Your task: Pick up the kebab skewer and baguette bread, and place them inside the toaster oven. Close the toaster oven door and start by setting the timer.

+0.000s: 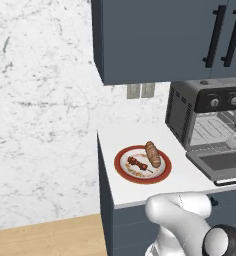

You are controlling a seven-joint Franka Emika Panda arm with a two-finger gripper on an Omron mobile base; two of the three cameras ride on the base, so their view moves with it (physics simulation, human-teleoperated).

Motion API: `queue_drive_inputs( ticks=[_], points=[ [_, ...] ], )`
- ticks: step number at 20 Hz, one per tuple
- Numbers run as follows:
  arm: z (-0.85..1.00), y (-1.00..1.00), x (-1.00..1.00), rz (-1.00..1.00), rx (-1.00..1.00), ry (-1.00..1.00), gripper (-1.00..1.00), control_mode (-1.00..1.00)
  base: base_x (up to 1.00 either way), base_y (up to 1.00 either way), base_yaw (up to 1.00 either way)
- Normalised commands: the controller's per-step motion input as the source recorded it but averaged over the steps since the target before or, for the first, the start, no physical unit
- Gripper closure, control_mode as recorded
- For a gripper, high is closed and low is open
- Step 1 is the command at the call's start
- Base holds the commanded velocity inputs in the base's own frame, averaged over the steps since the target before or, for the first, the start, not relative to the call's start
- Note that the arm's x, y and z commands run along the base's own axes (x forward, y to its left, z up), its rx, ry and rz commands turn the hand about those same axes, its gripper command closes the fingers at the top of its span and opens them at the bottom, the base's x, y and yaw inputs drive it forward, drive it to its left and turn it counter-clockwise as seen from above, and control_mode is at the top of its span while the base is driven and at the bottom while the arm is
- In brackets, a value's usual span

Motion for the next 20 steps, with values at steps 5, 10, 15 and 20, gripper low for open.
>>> queue_drive_inputs(
  ticks=[5,10,15,20],
  points=[
    [0.0,1.0,0.11,-0.1,0.0,0.06,-1.0,-1.0,0.0,0.0,0.0],
    [-0.72,1.0,0.37,-0.18,0.05,0.21,-1.0,-1.0,0.0,0.0,0.0],
    [-0.24,0.73,0.71,-0.27,0.04,0.12,-1.0,-1.0,0.0,0.0,0.0],
    [-0.37,0.47,0.65,-0.31,0.01,0.06,-1.0,-1.0,0.0,0.0,0.0]
  ],
)
